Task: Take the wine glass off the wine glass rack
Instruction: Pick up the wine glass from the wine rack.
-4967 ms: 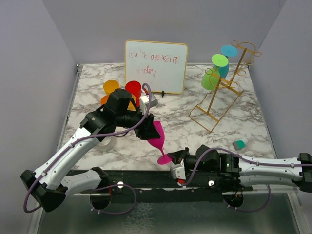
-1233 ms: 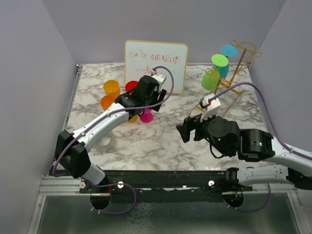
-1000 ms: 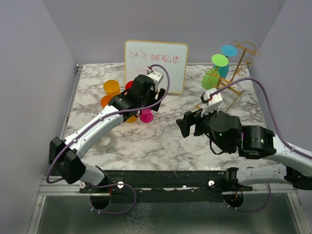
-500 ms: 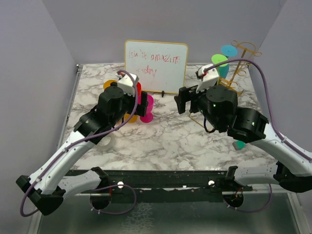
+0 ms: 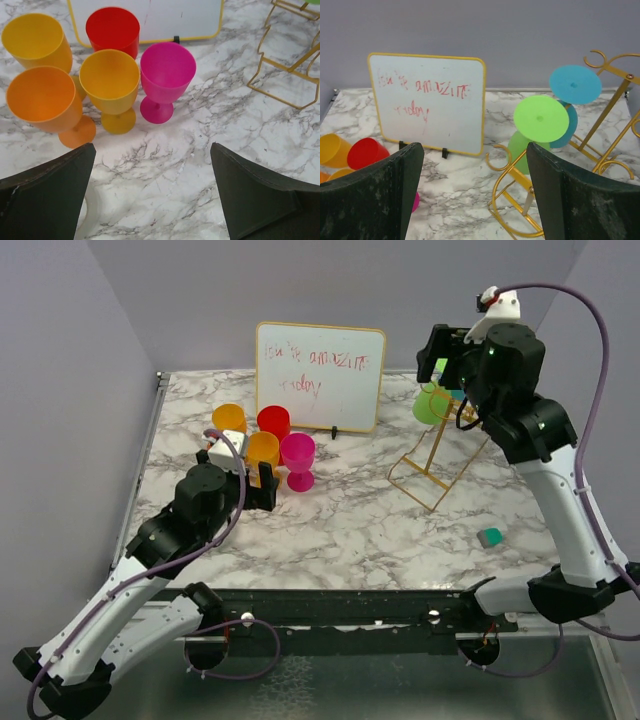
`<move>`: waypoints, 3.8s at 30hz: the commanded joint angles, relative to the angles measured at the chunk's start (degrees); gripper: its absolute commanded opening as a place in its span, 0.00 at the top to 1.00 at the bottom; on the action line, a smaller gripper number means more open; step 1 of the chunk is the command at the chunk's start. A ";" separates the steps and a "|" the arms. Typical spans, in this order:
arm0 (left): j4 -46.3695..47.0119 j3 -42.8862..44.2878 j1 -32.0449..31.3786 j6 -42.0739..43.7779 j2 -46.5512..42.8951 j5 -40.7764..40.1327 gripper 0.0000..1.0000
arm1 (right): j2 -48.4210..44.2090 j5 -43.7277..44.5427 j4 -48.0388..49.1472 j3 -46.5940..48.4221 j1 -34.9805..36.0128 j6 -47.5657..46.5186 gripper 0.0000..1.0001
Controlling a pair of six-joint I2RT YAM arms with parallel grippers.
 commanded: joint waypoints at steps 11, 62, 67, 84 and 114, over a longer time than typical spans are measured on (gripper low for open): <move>1.84 -12.94 0.13 -4.56 -10.20 -1.16 0.01 | 5.06 -32.37 2.65 -3.06 -28.24 16.68 0.14; 7.47 -15.68 0.13 -2.37 -1.75 4.97 0.01 | 8.81 -39.94 6.25 -11.63 -36.21 23.29 0.40; 7.38 -15.68 0.16 -2.37 -1.85 4.89 0.01 | 11.00 -41.08 3.65 -8.14 -36.18 21.71 0.43; 7.40 -15.74 0.13 -2.37 -2.62 4.46 0.01 | 11.24 -42.43 5.10 -7.11 -36.20 24.59 0.61; 7.46 -15.68 0.13 -2.37 -0.98 5.54 0.01 | 6.92 -39.35 9.47 -11.75 -36.23 27.33 0.91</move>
